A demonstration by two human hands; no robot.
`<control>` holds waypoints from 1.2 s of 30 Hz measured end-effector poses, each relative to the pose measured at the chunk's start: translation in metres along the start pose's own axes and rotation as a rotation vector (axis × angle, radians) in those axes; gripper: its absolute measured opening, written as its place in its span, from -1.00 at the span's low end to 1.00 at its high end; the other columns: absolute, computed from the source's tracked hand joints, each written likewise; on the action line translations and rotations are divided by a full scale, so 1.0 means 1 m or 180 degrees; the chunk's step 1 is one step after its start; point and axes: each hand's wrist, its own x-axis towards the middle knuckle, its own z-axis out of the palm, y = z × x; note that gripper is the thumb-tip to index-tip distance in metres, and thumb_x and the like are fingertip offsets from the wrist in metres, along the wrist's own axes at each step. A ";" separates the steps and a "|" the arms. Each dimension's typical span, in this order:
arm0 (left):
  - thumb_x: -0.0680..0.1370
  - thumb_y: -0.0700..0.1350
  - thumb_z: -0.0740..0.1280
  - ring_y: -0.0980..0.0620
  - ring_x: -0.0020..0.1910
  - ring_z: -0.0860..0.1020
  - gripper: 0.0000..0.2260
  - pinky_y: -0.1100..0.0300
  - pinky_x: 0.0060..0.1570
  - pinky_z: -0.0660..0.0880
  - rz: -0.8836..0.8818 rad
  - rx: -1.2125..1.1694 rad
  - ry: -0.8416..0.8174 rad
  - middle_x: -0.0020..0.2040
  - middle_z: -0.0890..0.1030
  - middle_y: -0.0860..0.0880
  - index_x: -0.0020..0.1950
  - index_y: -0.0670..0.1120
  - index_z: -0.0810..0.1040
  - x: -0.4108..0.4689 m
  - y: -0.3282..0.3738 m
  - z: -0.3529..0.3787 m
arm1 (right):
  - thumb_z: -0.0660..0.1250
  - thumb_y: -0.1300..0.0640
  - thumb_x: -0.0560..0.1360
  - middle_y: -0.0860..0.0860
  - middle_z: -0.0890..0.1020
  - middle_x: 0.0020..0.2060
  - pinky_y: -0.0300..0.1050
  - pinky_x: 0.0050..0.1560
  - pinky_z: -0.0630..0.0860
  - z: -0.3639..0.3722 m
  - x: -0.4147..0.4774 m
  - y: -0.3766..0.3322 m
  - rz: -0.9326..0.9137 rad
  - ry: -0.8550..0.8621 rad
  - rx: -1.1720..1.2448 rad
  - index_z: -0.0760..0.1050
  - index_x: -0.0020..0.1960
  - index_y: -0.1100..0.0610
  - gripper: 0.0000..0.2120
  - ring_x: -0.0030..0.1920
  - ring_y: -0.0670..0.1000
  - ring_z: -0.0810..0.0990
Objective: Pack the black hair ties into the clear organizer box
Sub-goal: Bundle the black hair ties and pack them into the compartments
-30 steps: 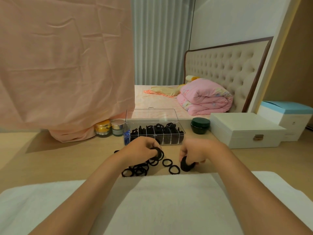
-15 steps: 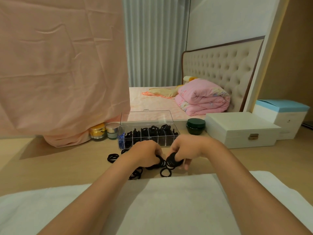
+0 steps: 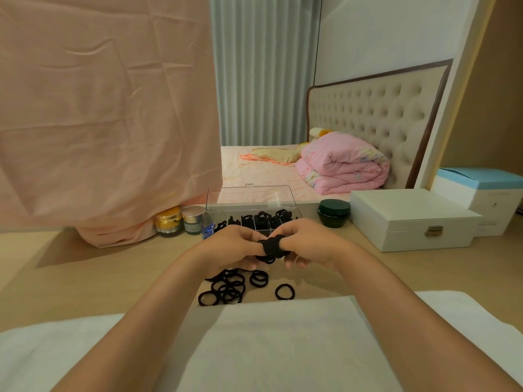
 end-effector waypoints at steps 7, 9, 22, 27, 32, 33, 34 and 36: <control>0.57 -0.11 0.42 -0.06 0.10 0.69 -0.69 0.05 0.21 0.59 0.0132 -0.0646 -0.0489 0.02 0.74 -0.08 0.29 -0.17 0.62 -0.001 -0.001 -0.003 | 0.41 0.25 0.49 -0.11 0.62 -0.34 -0.34 -0.43 0.39 0.013 0.009 0.004 -0.0214 0.0783 -0.0313 0.69 -0.11 -0.03 -0.81 -0.38 -0.17 0.50; 0.56 -0.18 0.42 -0.05 0.09 0.70 -0.69 0.07 0.19 0.60 0.0140 -0.0460 -0.0279 0.08 0.73 -0.11 0.30 -0.16 0.62 0.001 -0.004 -0.001 | 0.44 0.22 0.48 -0.14 0.61 -0.35 -0.34 -0.39 0.39 0.015 0.011 0.004 -0.0316 0.0816 -0.0511 0.69 -0.11 -0.04 -0.84 -0.35 -0.19 0.51; 0.59 -0.23 0.38 0.00 0.05 0.71 -0.78 0.13 0.12 0.63 0.0059 -0.0243 -0.0279 0.08 0.73 -0.07 0.21 -0.12 0.68 0.002 -0.018 -0.007 | 0.45 0.11 0.56 0.08 0.72 -0.19 -0.24 -0.36 0.48 0.004 0.008 0.010 0.0207 -0.0311 0.0246 0.65 0.19 0.00 -0.78 -0.29 -0.02 0.60; 0.61 -0.22 0.35 -0.03 0.13 0.68 -0.74 0.10 0.17 0.61 0.0274 -0.0405 -0.0374 0.14 0.71 -0.08 0.29 -0.08 0.64 0.001 -0.017 -0.013 | 0.55 0.17 0.46 0.07 0.73 -0.07 -0.21 -0.39 0.58 0.015 0.011 0.013 -0.0115 0.0411 0.0629 0.64 0.12 0.08 -0.75 -0.23 -0.01 0.72; 0.65 -0.20 0.28 -0.02 0.10 0.68 -0.72 0.07 0.20 0.59 0.0466 -0.0912 -0.0495 0.12 0.71 -0.10 0.34 -0.12 0.59 -0.004 -0.008 -0.022 | 0.48 0.19 0.53 0.06 0.76 -0.04 -0.16 -0.35 0.63 0.016 0.012 0.009 -0.0212 0.0254 0.1024 0.64 0.23 0.12 -0.72 -0.06 0.12 0.76; 0.64 -0.17 0.32 0.01 0.10 0.68 -0.71 0.07 0.21 0.58 0.0551 -0.0859 -0.0499 0.12 0.71 -0.07 0.36 -0.10 0.58 -0.006 -0.006 -0.024 | 0.47 0.19 0.54 0.07 0.77 -0.06 -0.16 -0.32 0.64 0.016 0.014 0.006 -0.0223 0.0280 0.1049 0.65 0.21 0.14 -0.75 -0.07 0.12 0.76; 0.61 -0.16 0.37 0.02 0.12 0.68 -0.67 0.07 0.22 0.58 0.0661 -0.0661 -0.0405 0.14 0.70 -0.05 0.38 -0.05 0.57 -0.006 -0.004 -0.027 | 0.48 0.17 0.53 0.08 0.77 -0.08 -0.16 -0.29 0.65 0.015 0.017 0.003 -0.0199 0.0348 0.1087 0.66 0.20 0.16 -0.75 -0.08 0.11 0.76; 0.54 -0.20 0.45 0.02 0.09 0.69 -0.63 0.07 0.17 0.61 0.0848 -0.0200 0.0018 0.13 0.70 -0.04 0.35 0.00 0.59 -0.002 -0.001 -0.034 | 0.50 0.13 0.52 0.10 0.76 -0.08 -0.12 -0.24 0.67 0.012 0.026 -0.008 -0.0136 0.0472 0.1070 0.66 0.20 0.17 -0.73 -0.11 0.05 0.76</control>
